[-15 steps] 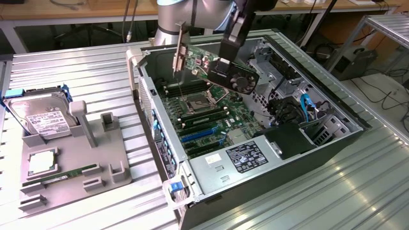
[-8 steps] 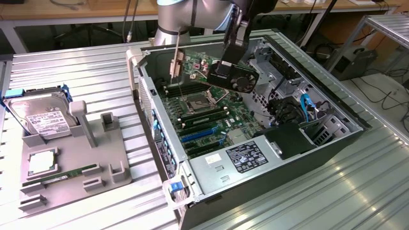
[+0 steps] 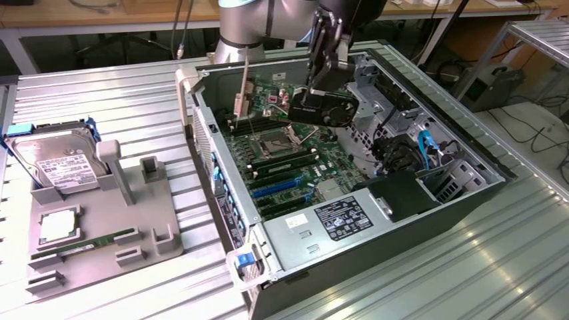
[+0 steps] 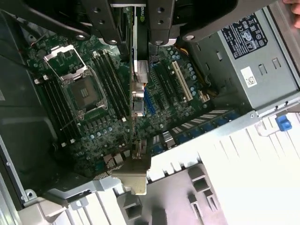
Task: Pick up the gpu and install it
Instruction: 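Insert the gpu into the slot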
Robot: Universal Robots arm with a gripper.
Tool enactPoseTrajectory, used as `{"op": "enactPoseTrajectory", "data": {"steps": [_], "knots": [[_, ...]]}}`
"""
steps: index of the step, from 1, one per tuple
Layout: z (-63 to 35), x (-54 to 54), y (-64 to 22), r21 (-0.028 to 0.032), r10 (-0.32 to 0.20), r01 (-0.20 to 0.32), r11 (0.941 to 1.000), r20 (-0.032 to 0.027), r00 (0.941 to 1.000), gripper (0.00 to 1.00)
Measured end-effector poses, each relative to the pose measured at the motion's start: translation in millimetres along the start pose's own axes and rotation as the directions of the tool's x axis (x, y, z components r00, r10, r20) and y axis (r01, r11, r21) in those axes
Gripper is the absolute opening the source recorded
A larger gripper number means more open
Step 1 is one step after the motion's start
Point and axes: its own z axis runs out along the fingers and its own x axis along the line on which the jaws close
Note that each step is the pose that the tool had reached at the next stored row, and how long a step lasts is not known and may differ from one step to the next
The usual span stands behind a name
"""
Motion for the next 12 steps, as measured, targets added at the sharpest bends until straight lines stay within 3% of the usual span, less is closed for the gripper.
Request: {"op": "enactPoseTrajectory", "data": {"steps": [3, 8, 12], "knots": [[0.5, -0.8, -1.9, 0.0006, -0.058, 0.058, 0.9983, -0.0035, 0.9983, 0.26], [0.1, -4.8, -11.7, -0.0004, -0.092, 0.092, 0.9957, -0.0046, 0.9957, 0.26], [3.0, -5.8, -13.8, -0.0009, -0.130, 0.130, 0.9915, -0.0076, 0.9914, 0.26]]}}
